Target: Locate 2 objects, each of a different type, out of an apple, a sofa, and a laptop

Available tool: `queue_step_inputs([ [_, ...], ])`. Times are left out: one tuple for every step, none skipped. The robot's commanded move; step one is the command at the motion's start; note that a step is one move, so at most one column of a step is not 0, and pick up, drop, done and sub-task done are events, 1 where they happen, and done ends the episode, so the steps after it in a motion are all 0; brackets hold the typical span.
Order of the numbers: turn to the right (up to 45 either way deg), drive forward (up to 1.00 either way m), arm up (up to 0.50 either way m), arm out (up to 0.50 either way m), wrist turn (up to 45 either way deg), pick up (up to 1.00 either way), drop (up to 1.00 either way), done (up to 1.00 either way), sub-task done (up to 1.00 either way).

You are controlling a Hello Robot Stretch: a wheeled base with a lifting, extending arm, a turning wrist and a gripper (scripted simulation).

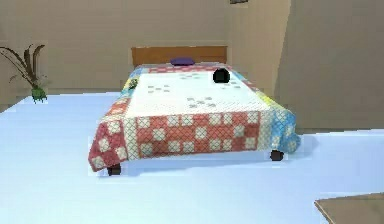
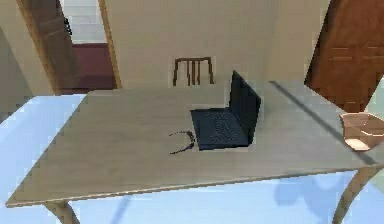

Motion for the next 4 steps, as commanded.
queue_step_inputs([
  [0.0, 1.0, 0.0, 0.0, 0.0, 0.0, 0.0, 0.0, 0.0],
  [15.0, 0.0, 0.0, 0.0, 0.0, 0.0, 0.0, 0.0, 0.0],
  [0.0, 0.1, 0.0, 0.0, 0.0, 0.0, 0.0, 0.0, 0.0],
  [45.0, 0.0, 0.0, 0.0, 0.0, 0.0, 0.0, 0.0, 0.0],
])
